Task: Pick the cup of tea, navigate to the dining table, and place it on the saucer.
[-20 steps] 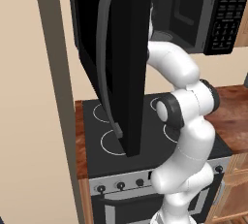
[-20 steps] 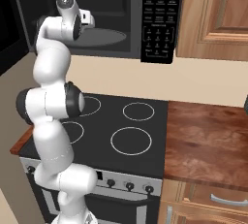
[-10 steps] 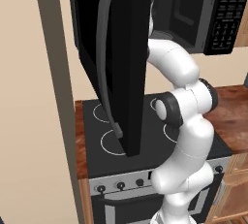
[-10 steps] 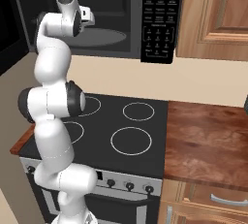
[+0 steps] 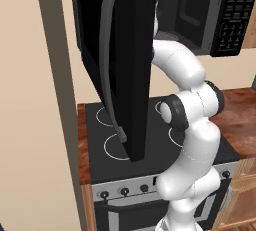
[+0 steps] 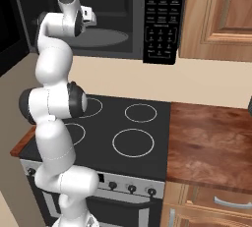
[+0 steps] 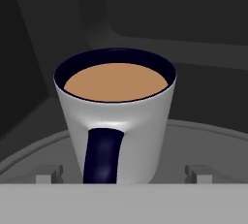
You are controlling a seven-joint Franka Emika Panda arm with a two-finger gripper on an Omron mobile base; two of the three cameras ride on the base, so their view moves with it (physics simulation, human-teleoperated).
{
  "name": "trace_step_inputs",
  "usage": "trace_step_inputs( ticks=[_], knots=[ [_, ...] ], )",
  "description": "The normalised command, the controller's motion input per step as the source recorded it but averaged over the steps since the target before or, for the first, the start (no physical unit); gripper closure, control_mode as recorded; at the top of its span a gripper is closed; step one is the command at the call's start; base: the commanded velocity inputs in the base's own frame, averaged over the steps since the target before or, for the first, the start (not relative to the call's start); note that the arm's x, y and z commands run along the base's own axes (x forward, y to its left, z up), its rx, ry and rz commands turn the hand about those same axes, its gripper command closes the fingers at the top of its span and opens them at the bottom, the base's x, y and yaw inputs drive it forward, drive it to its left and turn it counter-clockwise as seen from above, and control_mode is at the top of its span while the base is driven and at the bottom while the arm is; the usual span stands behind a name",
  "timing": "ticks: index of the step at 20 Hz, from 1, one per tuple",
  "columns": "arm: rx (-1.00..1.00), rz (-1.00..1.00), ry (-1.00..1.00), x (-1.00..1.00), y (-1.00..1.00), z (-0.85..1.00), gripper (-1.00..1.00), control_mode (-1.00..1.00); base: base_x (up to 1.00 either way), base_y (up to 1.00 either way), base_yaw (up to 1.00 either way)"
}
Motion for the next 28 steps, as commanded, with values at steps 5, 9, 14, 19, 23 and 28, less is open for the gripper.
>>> trace_step_inputs(
  ticks=[5,9,14,19,23,28],
  knots=[
    [0.0,0.0,0.0,0.0,0.0,0.0,1.0,-1.0,0.0,0.0,0.0],
    [0.0,0.0,0.0,0.0,0.0,0.0,1.0,-1.0,0.0,0.0,0.0],
    [0.0,0.0,0.0,0.0,0.0,0.0,1.0,-1.0,0.0,0.0,0.0],
    [0.0,0.0,0.0,-0.03,-0.07,0.0,1.0,-1.0,0.0,0.0,0.0],
    [0.0,0.0,0.0,-0.6,-0.35,0.0,1.0,-1.0,0.0,0.0,0.0],
    [0.0,0.0,0.0,-0.83,-0.43,0.0,1.0,-1.0,0.0,0.0,0.0]
  ],
)
